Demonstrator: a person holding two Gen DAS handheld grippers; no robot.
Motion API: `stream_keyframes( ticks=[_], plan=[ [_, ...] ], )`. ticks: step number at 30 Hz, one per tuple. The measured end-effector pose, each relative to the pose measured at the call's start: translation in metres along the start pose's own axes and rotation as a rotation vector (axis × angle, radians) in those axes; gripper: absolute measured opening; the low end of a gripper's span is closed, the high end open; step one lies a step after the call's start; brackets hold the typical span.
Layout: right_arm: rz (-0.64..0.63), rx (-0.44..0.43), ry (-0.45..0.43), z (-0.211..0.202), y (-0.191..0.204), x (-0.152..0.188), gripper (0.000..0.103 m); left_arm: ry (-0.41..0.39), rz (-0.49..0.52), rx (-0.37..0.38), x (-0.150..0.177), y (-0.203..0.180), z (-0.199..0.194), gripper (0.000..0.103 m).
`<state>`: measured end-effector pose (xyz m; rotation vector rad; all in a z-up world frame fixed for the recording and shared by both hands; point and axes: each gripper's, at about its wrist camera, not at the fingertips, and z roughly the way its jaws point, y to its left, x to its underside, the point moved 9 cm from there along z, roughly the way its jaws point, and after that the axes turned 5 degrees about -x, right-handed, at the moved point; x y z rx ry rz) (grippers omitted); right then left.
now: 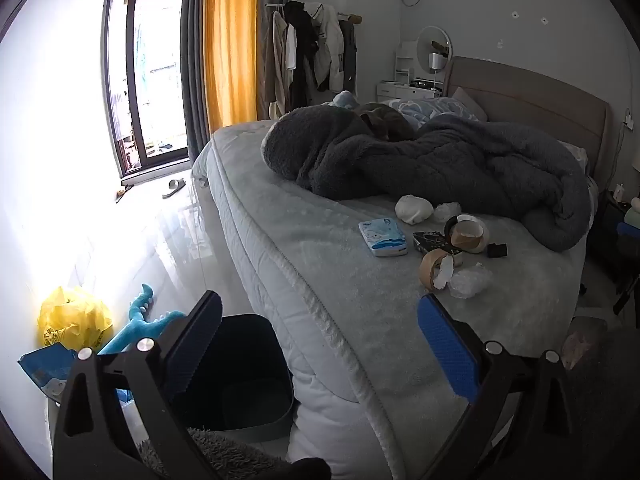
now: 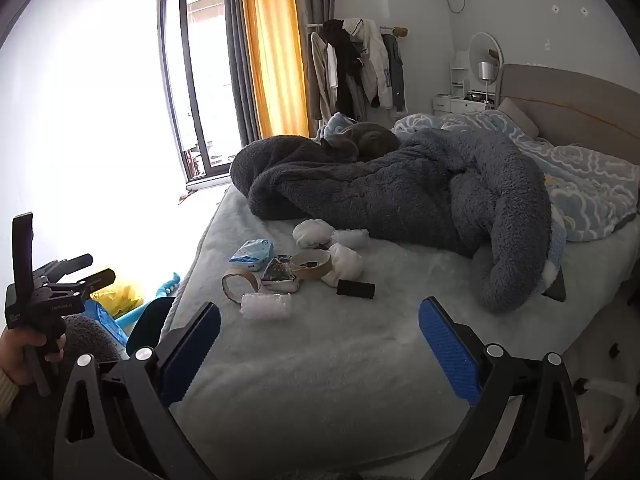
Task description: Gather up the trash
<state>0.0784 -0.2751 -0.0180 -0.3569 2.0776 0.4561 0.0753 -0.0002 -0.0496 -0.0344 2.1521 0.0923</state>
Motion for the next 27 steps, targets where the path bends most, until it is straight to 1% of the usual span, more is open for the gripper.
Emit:
stream_keyframes(
  ticks=[27],
  plan=[
    [-0.001,0.000,0.001,-0.0002,0.0011,-0.0003,0.100,0.007,0.000,-0.003,0.0011,-0.0017,0.0006,0.100]
  ],
)
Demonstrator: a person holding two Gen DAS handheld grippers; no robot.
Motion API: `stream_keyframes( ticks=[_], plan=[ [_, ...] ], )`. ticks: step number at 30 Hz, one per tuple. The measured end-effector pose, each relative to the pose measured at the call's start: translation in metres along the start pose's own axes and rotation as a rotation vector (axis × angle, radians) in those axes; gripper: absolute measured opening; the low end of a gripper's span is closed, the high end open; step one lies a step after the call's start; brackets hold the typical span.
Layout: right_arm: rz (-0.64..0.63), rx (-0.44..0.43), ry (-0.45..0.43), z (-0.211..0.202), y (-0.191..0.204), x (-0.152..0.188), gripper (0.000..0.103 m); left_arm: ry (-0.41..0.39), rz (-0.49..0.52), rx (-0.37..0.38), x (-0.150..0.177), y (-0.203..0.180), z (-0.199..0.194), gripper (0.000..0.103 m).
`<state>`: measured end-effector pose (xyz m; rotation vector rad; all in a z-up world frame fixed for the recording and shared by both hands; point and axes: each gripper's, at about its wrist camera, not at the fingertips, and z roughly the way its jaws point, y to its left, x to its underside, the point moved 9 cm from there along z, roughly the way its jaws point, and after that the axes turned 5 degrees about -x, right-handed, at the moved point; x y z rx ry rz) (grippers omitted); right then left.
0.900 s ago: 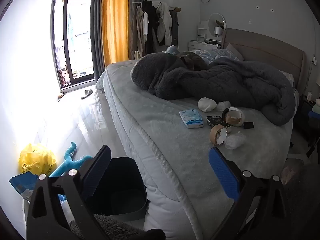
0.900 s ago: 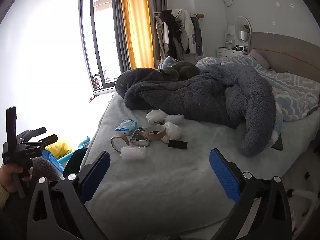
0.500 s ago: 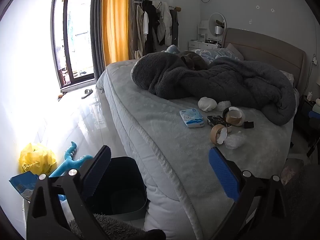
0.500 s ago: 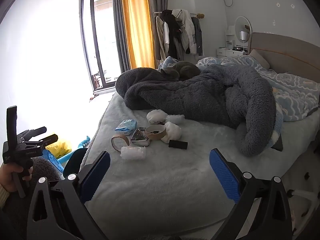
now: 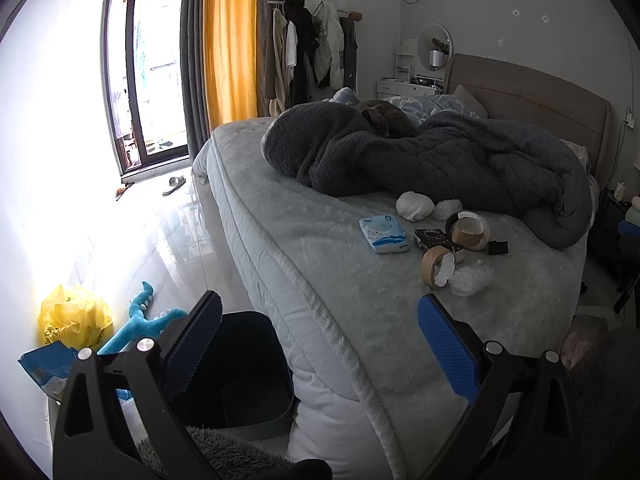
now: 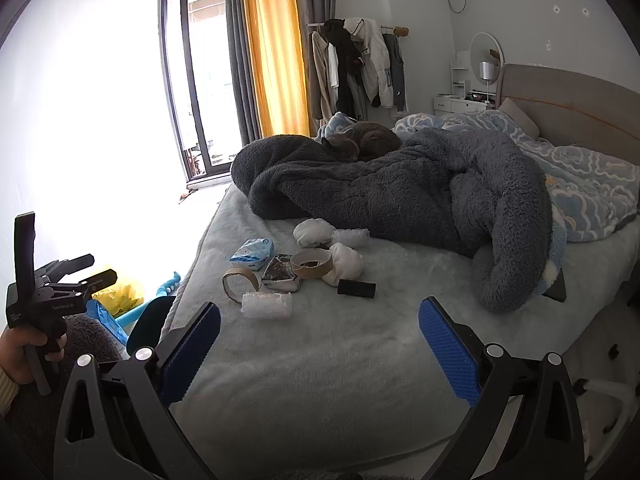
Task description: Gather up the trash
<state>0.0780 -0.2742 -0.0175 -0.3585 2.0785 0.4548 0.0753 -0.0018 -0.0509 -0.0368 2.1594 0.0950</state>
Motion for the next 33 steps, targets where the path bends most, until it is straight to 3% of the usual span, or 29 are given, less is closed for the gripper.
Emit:
stream_keyframes(
  ticks=[33],
  plan=[
    [0.002,0.000,0.000,-0.0002,0.0000,0.0004,0.100,0.004,0.001,0.001,0.0018,-0.0006,0.0044,0.100]
  ],
)
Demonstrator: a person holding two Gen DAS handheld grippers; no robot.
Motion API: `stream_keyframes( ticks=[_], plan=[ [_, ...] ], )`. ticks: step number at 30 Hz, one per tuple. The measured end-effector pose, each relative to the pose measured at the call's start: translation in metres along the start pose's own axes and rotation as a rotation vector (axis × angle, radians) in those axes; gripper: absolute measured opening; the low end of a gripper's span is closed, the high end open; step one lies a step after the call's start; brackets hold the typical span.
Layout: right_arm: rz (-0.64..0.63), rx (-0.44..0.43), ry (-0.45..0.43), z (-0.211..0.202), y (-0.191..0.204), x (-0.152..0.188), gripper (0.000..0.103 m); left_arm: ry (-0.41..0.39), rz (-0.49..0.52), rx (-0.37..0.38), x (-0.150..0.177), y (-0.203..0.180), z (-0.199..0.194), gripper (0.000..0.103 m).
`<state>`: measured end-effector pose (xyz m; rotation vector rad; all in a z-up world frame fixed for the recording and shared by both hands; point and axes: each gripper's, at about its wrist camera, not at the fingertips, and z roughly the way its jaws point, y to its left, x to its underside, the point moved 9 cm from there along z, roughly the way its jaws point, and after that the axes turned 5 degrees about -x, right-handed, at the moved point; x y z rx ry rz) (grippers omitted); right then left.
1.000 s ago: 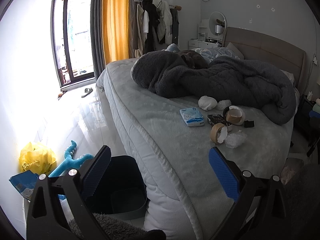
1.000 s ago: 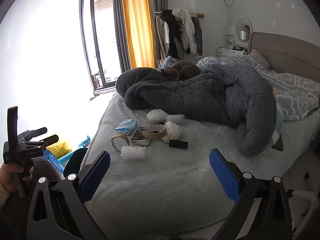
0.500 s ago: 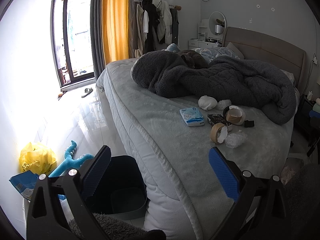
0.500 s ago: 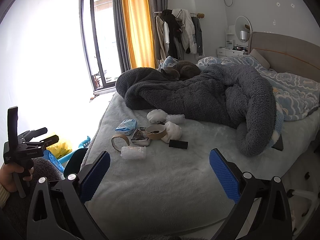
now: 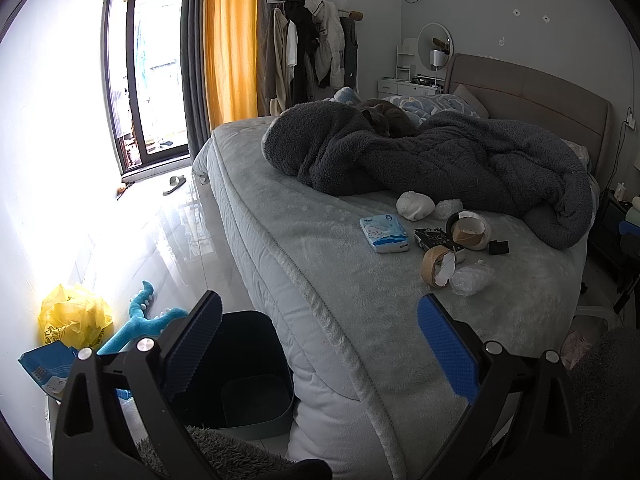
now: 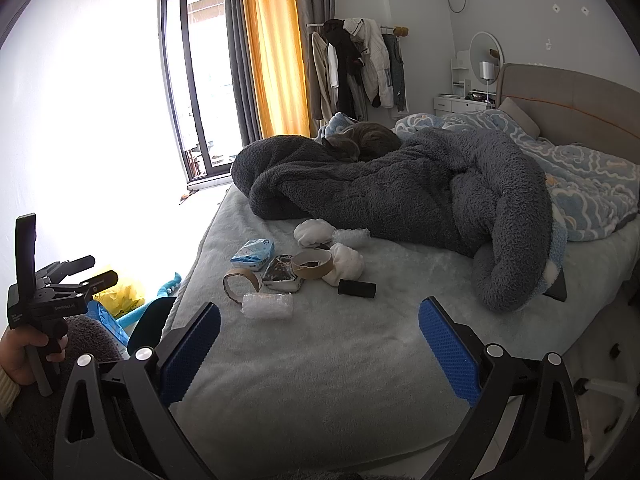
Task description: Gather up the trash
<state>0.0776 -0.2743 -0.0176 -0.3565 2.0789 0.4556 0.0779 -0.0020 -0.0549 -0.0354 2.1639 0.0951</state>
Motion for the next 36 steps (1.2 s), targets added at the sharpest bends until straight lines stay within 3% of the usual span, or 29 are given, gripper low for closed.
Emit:
stream_keyframes(
  ticks=[36],
  plan=[
    [0.001,0.001,0.000,0.0005,0.0006,-0.0013,0.100,0.007,-0.002,0.001,0.0045,0.0027,0.0013,0.100]
  ],
)
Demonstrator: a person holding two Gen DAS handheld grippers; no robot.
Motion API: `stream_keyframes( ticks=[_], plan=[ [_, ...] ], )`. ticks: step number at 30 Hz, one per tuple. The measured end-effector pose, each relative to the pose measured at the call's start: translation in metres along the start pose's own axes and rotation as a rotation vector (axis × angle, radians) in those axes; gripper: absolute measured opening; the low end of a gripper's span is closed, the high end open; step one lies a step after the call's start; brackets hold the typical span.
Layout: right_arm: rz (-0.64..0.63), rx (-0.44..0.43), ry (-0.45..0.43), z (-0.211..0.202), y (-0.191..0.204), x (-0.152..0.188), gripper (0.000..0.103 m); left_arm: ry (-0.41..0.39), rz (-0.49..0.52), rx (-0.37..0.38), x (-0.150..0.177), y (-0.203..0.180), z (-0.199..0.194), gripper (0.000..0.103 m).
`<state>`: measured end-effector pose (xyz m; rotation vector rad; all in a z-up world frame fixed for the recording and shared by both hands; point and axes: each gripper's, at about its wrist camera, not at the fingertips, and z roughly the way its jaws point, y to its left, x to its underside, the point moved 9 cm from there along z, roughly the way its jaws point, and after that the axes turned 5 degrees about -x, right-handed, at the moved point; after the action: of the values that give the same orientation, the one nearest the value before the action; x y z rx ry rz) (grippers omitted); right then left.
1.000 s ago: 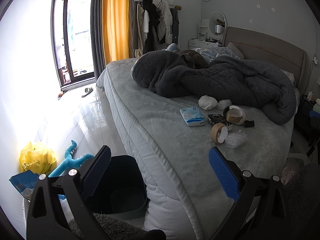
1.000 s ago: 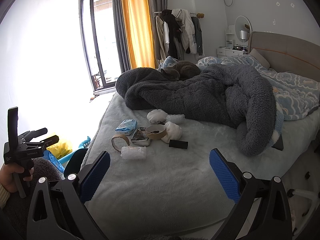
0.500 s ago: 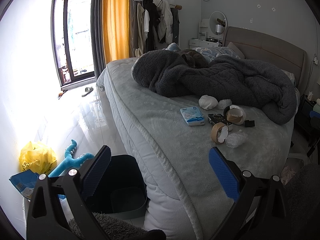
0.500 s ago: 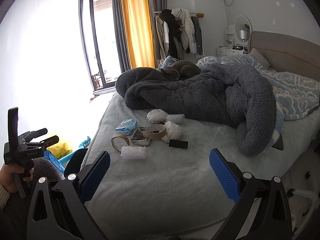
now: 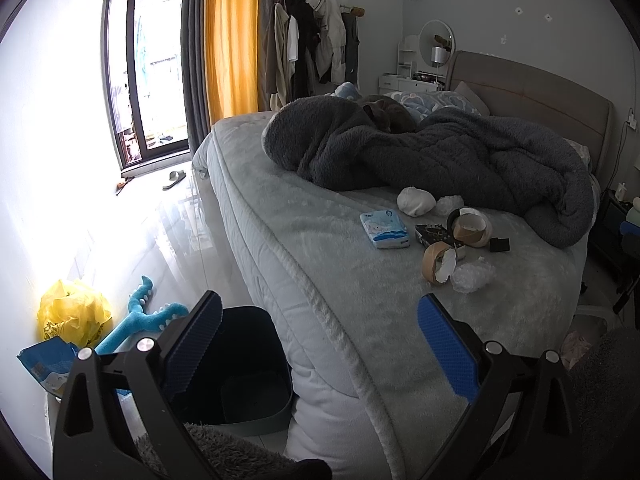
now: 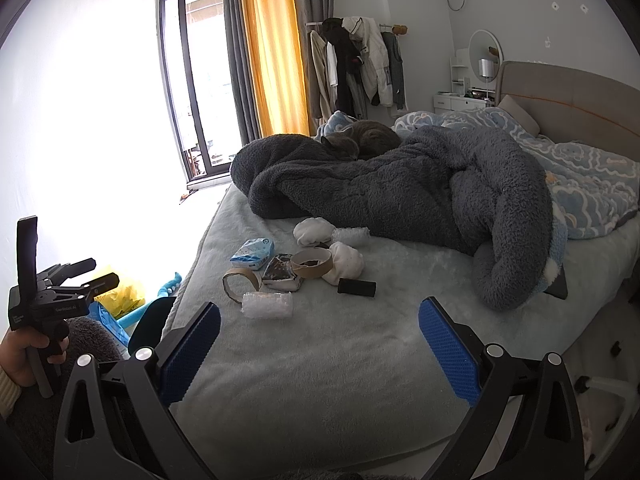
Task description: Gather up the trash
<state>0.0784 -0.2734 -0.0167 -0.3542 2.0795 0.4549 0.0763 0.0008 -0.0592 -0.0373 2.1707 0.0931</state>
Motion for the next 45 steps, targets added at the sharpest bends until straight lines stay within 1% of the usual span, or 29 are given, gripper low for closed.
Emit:
stream_keyframes(
  ticks=[4,6,10,13,16,18,19,21,22,24,25,27,30,36,37,40,41,45],
  plan=[
    [0.021,-0.017,-0.003,-0.002,-0.001,-0.002,0.100,0.013,-0.020,0.007,0.001,0.001,-0.002,0.100],
    [0.025,-0.011,0.002,-0.003,-0.003,0.000,0.100,0.019,-0.018,0.014,0.009,-0.001,0.000,0.100],
    [0.017,-0.011,0.029,0.002,0.004,-0.002,0.100,0.019,-0.006,0.028,0.009,-0.008,-0.003,0.099],
    [0.007,-0.012,0.054,0.009,0.014,-0.002,0.100,0.021,-0.009,0.052,0.005,-0.012,-0.004,0.099],
    [0.032,-0.037,0.055,0.018,0.021,-0.002,0.100,0.021,-0.014,0.091,0.002,-0.014,-0.006,0.098],
    [0.049,-0.051,0.071,0.029,0.023,0.000,0.100,0.025,-0.009,0.110,-0.005,-0.015,-0.002,0.097],
    [0.055,-0.055,0.077,0.034,0.024,0.001,0.099,0.024,-0.004,0.121,-0.007,-0.017,-0.001,0.096],
    [0.069,-0.075,0.096,0.046,0.027,0.006,0.092,0.039,0.006,0.154,-0.008,-0.022,0.006,0.091],
    [0.073,-0.080,0.107,0.052,0.028,0.009,0.090,0.049,0.011,0.175,-0.007,-0.025,0.009,0.087],
    [0.071,-0.089,0.136,0.064,0.029,0.016,0.089,0.066,0.024,0.202,-0.006,-0.033,0.018,0.085],
    [0.064,-0.095,0.158,0.072,0.031,0.023,0.088,0.072,0.027,0.221,-0.006,-0.036,0.021,0.082],
    [0.059,-0.102,0.187,0.081,0.033,0.031,0.085,0.086,0.036,0.257,-0.005,-0.044,0.028,0.080],
    [0.058,-0.113,0.221,0.092,0.034,0.038,0.083,0.096,0.055,0.290,-0.007,-0.056,0.038,0.075],
    [0.073,-0.164,0.259,0.122,0.034,0.038,0.080,0.141,0.081,0.344,-0.010,-0.083,0.068,0.065],
    [0.076,-0.174,0.262,0.126,0.033,0.038,0.080,0.151,0.084,0.350,-0.010,-0.085,0.072,0.062],
    [0.070,-0.202,0.284,0.140,0.034,0.041,0.080,0.178,0.094,0.362,-0.009,-0.092,0.087,0.060],
    [0.067,-0.214,0.292,0.144,0.035,0.043,0.080,0.187,0.097,0.367,-0.008,-0.094,0.092,0.057],
    [0.057,-0.239,0.308,0.160,0.040,0.045,0.080,0.224,0.091,0.388,-0.003,-0.102,0.109,0.053]
  ],
)
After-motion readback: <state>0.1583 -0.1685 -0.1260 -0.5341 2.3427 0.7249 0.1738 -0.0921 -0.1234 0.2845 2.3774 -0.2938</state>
